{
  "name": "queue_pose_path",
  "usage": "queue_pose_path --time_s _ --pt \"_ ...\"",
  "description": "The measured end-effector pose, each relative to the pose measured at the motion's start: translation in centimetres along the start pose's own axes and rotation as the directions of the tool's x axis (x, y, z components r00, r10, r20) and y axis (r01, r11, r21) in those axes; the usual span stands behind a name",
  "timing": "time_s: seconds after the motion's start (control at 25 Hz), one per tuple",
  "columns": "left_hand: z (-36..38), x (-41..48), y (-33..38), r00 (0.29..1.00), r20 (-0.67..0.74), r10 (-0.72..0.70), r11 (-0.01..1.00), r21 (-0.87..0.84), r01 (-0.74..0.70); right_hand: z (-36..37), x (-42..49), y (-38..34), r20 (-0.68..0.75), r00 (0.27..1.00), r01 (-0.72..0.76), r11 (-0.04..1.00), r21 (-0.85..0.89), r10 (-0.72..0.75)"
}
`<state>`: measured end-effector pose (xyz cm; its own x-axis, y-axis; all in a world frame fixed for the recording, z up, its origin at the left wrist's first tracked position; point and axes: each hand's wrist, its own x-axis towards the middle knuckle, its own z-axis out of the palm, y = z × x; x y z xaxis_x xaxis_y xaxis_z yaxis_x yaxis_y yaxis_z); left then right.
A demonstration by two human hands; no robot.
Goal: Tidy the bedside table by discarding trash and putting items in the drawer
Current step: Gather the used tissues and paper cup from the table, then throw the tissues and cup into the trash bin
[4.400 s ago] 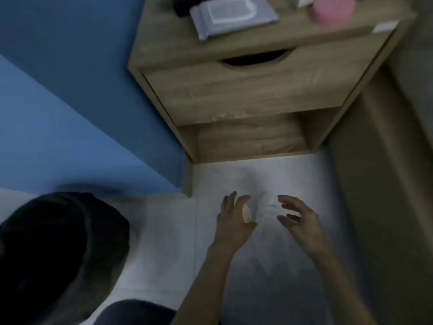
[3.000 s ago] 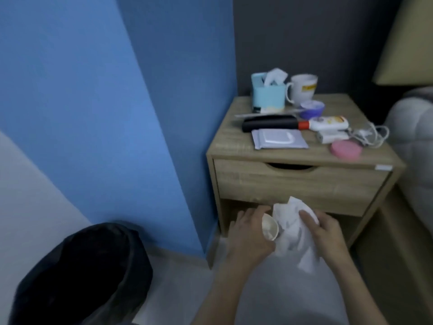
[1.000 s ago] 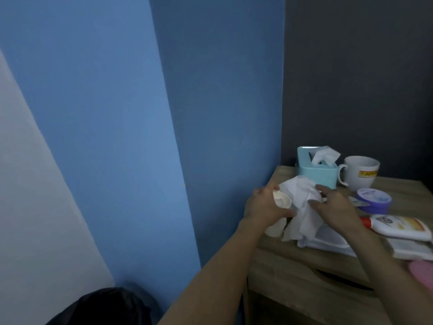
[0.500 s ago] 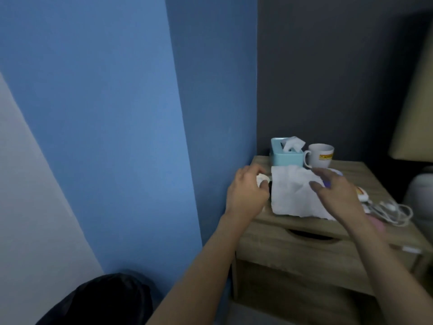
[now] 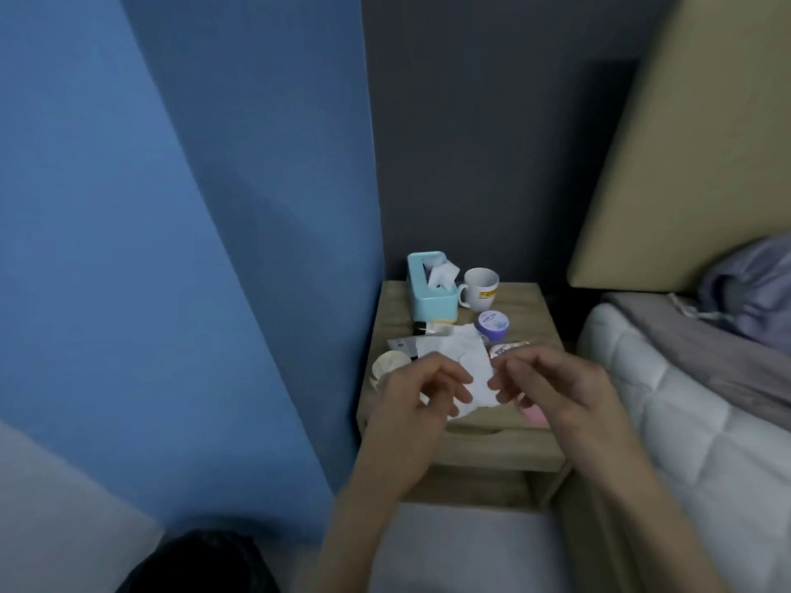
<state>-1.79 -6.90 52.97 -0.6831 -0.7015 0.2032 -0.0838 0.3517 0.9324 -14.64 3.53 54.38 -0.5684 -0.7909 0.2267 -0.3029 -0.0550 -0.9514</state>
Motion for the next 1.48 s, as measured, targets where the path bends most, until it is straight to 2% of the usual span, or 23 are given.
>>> queue_pose_path --time_s 0.16,0.28,0.44,0.52,0.6,0.64,0.72,0.88,1.0,1.12,1.28,1.36,1.48 --pt "-1.8 -3.7 9.9 0.980 0.078 -0.184 0.981 -0.051 0.189 -2.3 -2.2 -11.9 0.040 0.986 -0.164 0.984 0.073 0.161" --pt "-3.1 -7.4 15.3 0.908 0.114 -0.402 0.913 -0.017 0.407 -2.8 -4.5 -17.6 0.138 0.953 -0.269 0.963 -0.020 0.269" --pt "-4.2 -9.1 19.1 0.895 0.094 -0.436 0.900 0.042 0.434 -3.0 -5.4 -19.8 0.207 0.936 -0.278 0.959 -0.057 0.284" --pt "-4.1 -8.8 19.9 0.906 0.039 -0.420 0.907 0.034 0.419 -2.8 -4.3 -19.5 0.274 0.928 -0.239 0.967 -0.087 0.254" --pt "-3.6 -7.7 19.9 0.902 -0.094 -0.422 0.902 0.057 0.428 -2.4 -1.9 -18.8 0.417 0.882 -0.213 0.975 -0.064 0.220" --pt "-3.3 -7.2 19.6 0.881 -0.181 -0.438 0.889 0.062 0.455 -2.2 -0.4 -18.3 0.502 0.840 -0.203 0.977 -0.062 0.206" --pt "-2.1 -7.0 19.4 0.784 -0.367 -0.500 0.843 -0.002 0.537 -1.5 2.3 -17.3 0.678 0.717 -0.121 0.987 -0.106 0.161" --pt "1.3 -9.6 18.8 0.466 -0.617 -0.634 0.703 -0.207 0.681 1.5 3.4 -14.9 0.907 0.387 0.058 0.977 -0.203 0.165" --pt "1.8 -11.9 16.1 0.249 -0.683 -0.687 0.602 -0.342 0.721 5.2 2.4 -12.4 0.956 0.189 0.187 0.948 -0.259 0.224" --pt "0.4 -14.3 12.0 0.091 -0.682 -0.725 0.484 -0.412 0.772 10.2 0.4 -9.4 0.957 0.063 0.407 0.869 -0.283 0.283" --pt "-2.4 -17.9 2.2 0.017 -0.640 -0.768 0.332 -0.375 0.866 19.3 -2.6 -1.2 0.921 -0.045 0.607 0.743 -0.281 0.386" --pt "-3.5 -19.7 -3.2 -0.020 -0.605 -0.796 0.246 -0.355 0.902 23.9 -3.8 3.6 0.900 -0.073 0.704 0.661 -0.258 0.430" --pt "-4.3 -21.8 -12.6 0.031 -0.552 -0.833 0.156 -0.182 0.971 30.1 -5.3 11.9 0.890 -0.114 0.822 0.544 -0.165 0.442"
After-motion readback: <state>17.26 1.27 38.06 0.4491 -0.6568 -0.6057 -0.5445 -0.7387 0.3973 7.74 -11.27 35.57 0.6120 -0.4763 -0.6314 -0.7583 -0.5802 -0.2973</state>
